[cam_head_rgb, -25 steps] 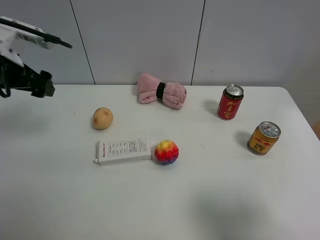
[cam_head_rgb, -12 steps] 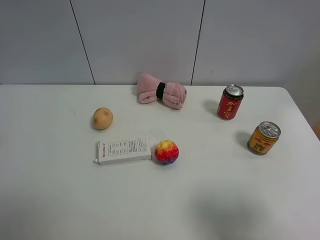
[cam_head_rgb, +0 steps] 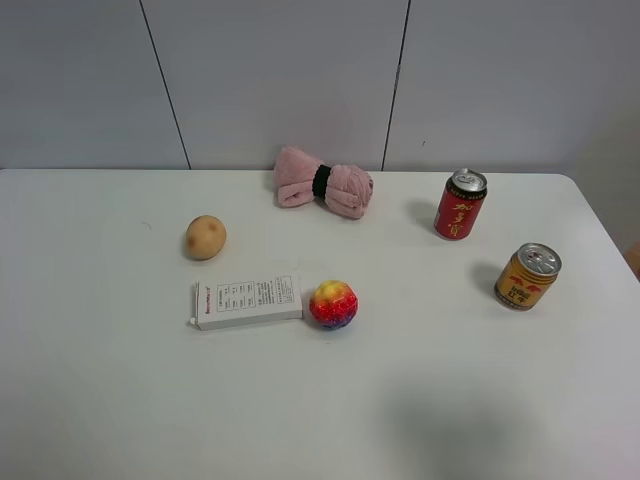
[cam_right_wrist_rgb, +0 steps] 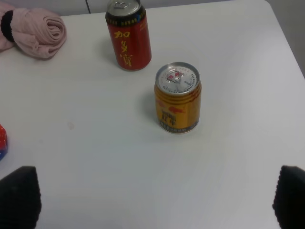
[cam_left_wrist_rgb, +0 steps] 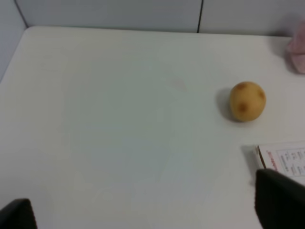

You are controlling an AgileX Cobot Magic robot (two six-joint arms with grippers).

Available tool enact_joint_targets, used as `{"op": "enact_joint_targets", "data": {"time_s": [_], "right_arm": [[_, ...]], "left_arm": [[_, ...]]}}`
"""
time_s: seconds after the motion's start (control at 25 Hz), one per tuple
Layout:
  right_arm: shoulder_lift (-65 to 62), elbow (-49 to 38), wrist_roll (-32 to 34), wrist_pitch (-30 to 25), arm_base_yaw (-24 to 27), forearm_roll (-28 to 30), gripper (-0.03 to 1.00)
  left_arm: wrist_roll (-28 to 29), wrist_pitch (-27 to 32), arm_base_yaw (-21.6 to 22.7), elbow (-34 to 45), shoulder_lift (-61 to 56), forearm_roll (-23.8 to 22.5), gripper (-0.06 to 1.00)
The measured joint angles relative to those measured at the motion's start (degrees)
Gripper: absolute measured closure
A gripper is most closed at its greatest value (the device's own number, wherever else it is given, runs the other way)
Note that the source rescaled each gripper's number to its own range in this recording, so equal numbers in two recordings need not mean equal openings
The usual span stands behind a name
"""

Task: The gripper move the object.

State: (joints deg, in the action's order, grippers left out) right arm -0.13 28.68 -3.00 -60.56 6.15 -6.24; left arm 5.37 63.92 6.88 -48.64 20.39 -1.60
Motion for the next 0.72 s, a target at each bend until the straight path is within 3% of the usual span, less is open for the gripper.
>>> {"op": "enact_joint_targets", "data": {"time_s": [0.36,0.72], "right_arm": [[0.0,0.0,0.0,0.0,0.0,0.0,-0.03],[0.0,0.0,0.0,0.0,0.0,0.0,-0.03]], "left_arm": [[0.9,1.7,0.0,9.5,-16.5,-1.2,0.07],[-3.6,-0.5,0.0,15.0,-20.6,-2.3,0.07]]}}
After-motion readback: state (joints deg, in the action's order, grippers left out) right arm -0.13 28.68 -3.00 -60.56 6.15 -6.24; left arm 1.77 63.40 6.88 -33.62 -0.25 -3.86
